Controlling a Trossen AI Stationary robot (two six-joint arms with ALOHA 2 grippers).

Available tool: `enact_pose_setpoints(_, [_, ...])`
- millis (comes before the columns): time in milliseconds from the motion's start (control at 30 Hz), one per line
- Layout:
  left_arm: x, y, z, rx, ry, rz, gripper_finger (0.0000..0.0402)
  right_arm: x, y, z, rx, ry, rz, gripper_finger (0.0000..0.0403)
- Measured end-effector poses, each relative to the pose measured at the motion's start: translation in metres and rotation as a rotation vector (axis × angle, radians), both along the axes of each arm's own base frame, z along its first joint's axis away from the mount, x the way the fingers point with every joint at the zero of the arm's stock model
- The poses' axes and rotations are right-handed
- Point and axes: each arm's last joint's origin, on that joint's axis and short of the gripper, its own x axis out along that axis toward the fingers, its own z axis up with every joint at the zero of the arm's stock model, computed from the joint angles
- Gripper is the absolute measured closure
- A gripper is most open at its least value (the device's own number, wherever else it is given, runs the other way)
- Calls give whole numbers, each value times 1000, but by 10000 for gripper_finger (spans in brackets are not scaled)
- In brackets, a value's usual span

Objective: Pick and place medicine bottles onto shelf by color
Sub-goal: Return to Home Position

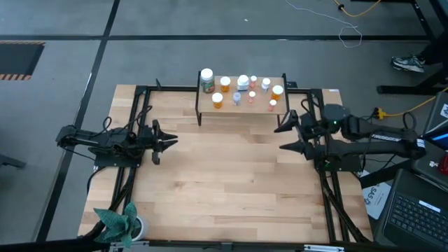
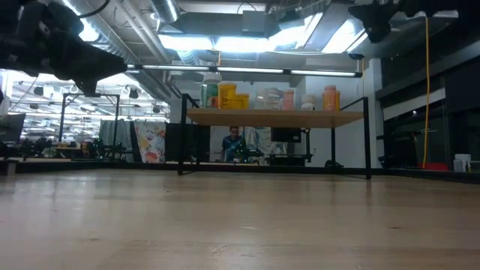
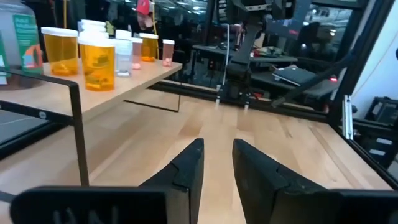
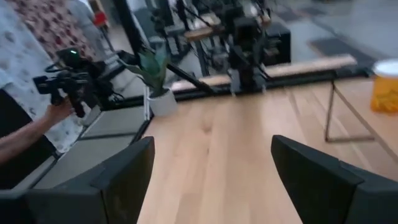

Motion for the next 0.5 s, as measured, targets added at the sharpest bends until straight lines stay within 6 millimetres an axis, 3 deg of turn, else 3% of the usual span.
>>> enact_pose_setpoints(267, [0, 0, 0, 31, 9, 5, 321, -2, 3, -45, -60, -80, 26, 79])
enact_pose_setpoints(500, [0, 0, 0, 32, 10, 6, 321, -2, 3, -87, 79, 70, 7, 79])
